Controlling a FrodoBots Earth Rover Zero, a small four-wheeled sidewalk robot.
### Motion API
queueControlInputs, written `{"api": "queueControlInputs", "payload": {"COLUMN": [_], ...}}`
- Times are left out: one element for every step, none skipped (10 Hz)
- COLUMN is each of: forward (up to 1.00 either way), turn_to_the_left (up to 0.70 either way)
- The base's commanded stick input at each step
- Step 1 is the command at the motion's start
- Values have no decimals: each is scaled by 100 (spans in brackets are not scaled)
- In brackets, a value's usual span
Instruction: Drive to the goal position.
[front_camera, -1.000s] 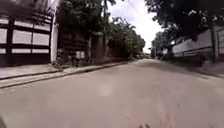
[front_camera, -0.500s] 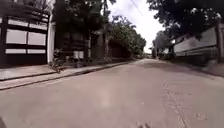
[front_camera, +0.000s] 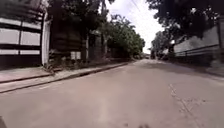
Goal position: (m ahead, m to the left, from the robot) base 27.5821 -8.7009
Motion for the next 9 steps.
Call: {"api": "queueControlInputs", "payload": {"forward": [70, 70, 70, 70, 70, 70, 70, 70, 70], "turn_to_the_left": [0, 0, 0, 0, 0, 0, 0, -11, -23]}}
